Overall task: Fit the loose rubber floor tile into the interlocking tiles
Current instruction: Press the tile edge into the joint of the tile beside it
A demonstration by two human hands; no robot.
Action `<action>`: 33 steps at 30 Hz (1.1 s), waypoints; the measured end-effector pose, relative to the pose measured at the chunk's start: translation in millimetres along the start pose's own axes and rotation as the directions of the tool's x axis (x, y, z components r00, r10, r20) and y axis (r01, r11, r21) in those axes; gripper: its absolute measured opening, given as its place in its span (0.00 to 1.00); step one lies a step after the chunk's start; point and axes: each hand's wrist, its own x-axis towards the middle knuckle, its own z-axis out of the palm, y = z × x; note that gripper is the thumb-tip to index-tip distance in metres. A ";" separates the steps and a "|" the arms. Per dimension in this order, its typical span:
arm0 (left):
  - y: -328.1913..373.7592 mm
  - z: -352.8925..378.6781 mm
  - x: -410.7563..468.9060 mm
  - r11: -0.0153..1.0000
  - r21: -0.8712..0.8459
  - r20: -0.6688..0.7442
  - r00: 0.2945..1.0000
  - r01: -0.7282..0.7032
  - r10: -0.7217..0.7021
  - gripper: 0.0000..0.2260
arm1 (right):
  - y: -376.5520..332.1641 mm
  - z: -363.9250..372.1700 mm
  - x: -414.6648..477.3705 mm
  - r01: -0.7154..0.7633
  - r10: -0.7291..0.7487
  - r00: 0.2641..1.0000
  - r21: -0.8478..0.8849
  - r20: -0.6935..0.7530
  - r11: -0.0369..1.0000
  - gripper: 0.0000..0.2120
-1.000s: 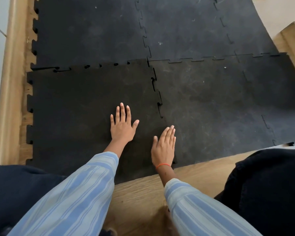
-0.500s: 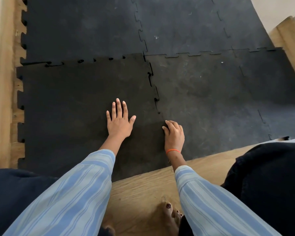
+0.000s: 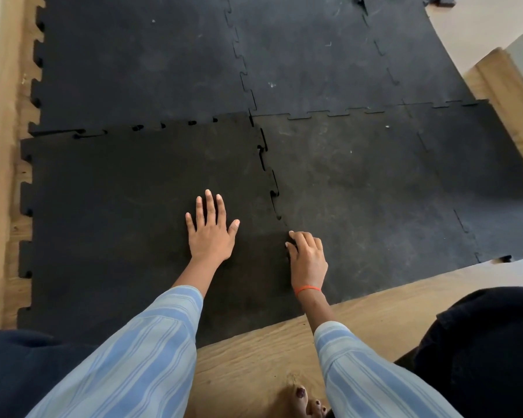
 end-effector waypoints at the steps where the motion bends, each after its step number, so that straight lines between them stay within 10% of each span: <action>1: 2.0 -0.9 0.2 1.000 -0.008 0.001 1.000 0.009 -0.009 0.31 | 0.0 -2.1 3.1 -0.025 0.025 0.999 0.003 0.035 1.000 0.10; 10: -9.1 -8.2 7.0 0.995 -0.090 -0.022 0.999 -0.042 0.041 0.31 | -55.4 -1.8 48.3 -0.130 0.106 0.950 0.062 0.294 0.990 0.24; 13: -44.9 -11.5 -6.7 0.968 -0.175 -0.144 0.968 0.180 -0.206 0.33 | -49.4 6.2 19.3 -0.082 0.080 0.969 0.000 0.235 0.997 0.28; 17: -109.4 -29.3 -22.7 0.625 -0.429 -0.069 0.666 0.653 -0.743 0.44 | -54.8 12.3 10.6 -0.150 0.156 0.973 -0.051 0.171 0.987 0.37; 21: -147.9 -45.2 -26.5 0.381 -0.521 0.055 0.476 0.764 -0.878 0.55 | -57.7 7.2 23.0 -0.223 0.229 0.953 -0.053 0.198 0.973 0.39; 33: -195.2 -57.5 -22.6 0.343 -0.583 0.075 0.469 0.737 -0.880 0.63 | -57.5 5.0 21.6 -0.267 0.259 0.945 0.012 0.201 0.964 0.38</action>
